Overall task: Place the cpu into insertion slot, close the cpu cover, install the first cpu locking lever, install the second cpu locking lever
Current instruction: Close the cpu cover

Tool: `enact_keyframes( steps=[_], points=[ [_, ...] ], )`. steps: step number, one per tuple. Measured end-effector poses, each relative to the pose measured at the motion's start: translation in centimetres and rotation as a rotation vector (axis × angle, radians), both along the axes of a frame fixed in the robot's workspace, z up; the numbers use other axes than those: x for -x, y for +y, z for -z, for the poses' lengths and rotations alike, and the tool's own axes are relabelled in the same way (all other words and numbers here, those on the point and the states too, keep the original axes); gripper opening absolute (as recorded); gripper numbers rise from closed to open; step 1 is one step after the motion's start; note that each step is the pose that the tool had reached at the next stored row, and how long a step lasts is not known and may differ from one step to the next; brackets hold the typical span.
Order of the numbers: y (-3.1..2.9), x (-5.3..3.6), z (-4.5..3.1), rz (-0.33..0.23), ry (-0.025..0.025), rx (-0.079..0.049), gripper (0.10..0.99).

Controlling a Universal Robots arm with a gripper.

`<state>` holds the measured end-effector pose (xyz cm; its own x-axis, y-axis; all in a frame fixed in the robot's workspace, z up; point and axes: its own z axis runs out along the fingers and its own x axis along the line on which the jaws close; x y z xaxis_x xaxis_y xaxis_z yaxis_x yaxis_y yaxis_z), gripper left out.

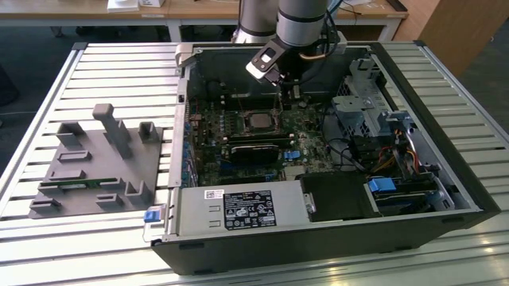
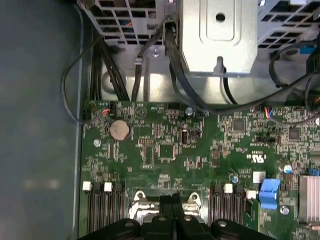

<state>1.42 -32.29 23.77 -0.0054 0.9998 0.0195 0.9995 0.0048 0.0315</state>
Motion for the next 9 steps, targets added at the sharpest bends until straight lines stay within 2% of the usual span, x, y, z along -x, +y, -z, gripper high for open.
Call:
enact_keyframes(
  steps=[9],
  points=[
    [0.05,0.87,0.34,0.0,0.0,0.0,0.106]
  ],
)
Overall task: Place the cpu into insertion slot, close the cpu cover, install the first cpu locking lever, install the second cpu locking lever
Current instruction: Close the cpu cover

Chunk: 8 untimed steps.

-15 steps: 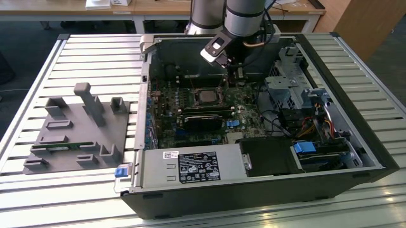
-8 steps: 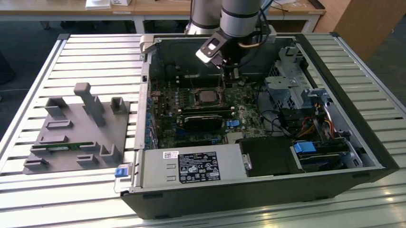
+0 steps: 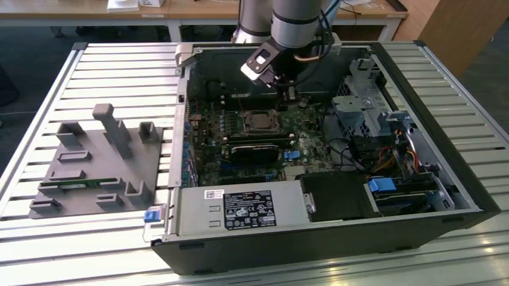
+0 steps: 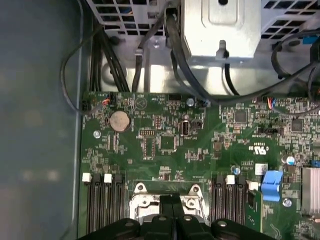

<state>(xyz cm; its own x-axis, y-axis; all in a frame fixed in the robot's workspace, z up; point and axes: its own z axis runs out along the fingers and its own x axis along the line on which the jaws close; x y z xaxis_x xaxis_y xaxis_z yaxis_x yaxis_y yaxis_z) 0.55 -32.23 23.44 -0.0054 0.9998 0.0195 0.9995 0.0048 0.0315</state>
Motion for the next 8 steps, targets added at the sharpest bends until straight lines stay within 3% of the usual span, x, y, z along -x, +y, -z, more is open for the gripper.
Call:
enact_keyframes(
  steps=[8],
  points=[
    [-0.1,0.9,0.65,0.0,0.0004,0.0,0.106]
  ],
)
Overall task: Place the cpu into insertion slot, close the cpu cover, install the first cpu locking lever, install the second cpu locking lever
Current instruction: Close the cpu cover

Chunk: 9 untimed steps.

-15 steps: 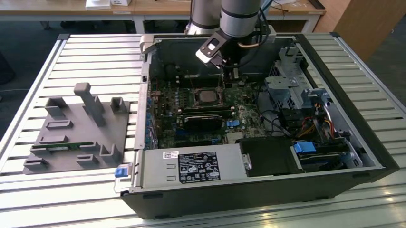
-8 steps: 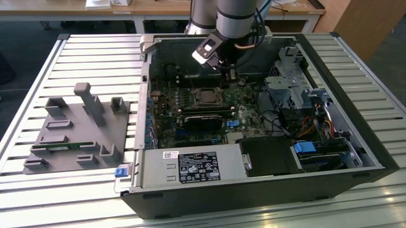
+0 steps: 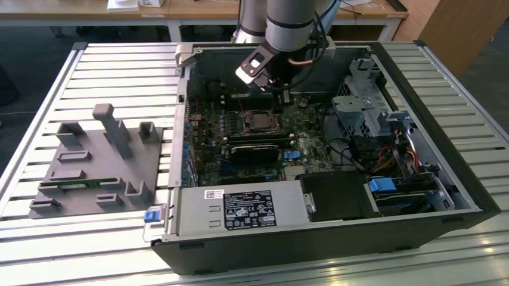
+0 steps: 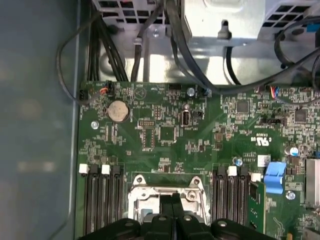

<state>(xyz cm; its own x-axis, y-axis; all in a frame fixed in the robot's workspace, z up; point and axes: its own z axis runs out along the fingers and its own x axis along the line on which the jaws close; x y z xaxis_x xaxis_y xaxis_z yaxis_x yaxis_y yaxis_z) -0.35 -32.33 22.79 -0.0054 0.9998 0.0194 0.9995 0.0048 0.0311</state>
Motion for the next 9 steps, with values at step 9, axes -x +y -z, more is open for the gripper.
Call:
enact_keyframes(
  steps=[9],
  points=[
    [-0.41,0.4,0.46,0.0,0.0016,-0.002,0.106]
  ],
)
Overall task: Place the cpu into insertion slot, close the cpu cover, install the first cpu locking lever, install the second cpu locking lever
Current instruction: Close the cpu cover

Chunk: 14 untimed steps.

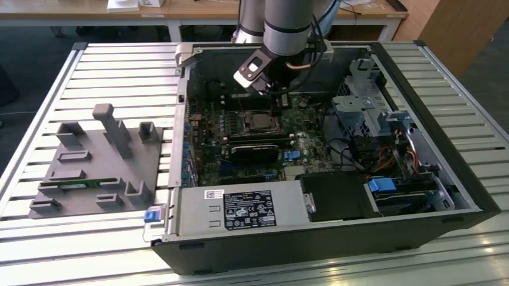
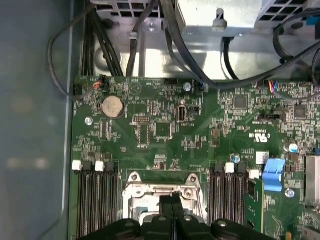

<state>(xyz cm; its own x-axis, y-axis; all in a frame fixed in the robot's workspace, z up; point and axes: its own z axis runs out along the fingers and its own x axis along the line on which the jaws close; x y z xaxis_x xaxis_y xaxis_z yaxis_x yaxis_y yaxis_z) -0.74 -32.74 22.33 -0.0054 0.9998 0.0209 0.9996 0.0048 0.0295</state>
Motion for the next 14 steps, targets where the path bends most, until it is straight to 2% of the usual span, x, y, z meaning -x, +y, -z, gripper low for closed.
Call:
enact_keyframes(
  steps=[7,14],
  points=[
    [0.0,1.39,0.1,0.0,-0.0001,0.0,0.106],
    [-0.05,1.6,0.19,0.0,-0.0001,-0.001,0.106]
  ],
)
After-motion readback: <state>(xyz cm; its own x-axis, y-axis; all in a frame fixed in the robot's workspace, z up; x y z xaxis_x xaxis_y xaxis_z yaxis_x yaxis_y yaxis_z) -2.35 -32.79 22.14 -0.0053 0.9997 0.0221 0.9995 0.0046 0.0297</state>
